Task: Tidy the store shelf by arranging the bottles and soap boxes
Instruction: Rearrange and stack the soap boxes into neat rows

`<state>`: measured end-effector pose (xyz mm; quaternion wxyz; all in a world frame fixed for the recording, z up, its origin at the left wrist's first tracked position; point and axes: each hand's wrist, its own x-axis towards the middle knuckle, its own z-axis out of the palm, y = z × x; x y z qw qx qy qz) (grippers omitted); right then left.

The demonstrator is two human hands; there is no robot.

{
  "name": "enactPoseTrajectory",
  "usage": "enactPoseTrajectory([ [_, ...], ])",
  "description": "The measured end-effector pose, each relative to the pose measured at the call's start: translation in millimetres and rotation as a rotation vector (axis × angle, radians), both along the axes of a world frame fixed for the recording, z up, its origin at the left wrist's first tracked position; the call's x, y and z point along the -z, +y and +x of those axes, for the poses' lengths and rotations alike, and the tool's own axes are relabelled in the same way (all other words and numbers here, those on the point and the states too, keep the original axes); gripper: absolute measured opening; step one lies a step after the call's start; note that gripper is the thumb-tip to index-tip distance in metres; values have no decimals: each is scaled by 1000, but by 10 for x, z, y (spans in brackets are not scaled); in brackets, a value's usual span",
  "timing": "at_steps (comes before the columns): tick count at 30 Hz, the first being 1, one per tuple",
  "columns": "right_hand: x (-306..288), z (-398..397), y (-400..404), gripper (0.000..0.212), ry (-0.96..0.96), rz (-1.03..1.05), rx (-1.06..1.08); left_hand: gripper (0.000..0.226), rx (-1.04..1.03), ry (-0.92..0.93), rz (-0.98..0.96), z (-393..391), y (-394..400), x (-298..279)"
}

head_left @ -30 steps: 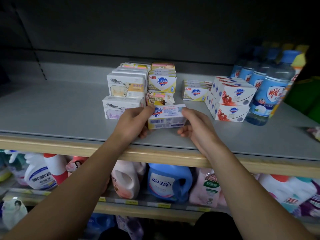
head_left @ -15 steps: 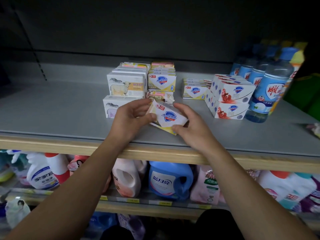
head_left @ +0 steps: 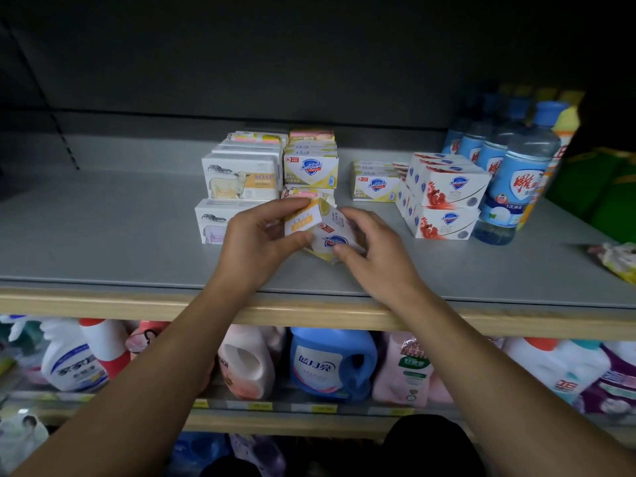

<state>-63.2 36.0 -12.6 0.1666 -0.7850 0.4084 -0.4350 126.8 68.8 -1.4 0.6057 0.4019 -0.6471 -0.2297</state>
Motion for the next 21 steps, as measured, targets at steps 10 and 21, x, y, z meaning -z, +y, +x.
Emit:
enactPoseTrajectory([
  [10,-242,-577,-397,50,431,-80,383,45,-423,-791,-69,-50,-507,-91],
  [21,-54,-527,-244,49,551,-270,495,42,-447,-1127,-61,-74,-561,113],
])
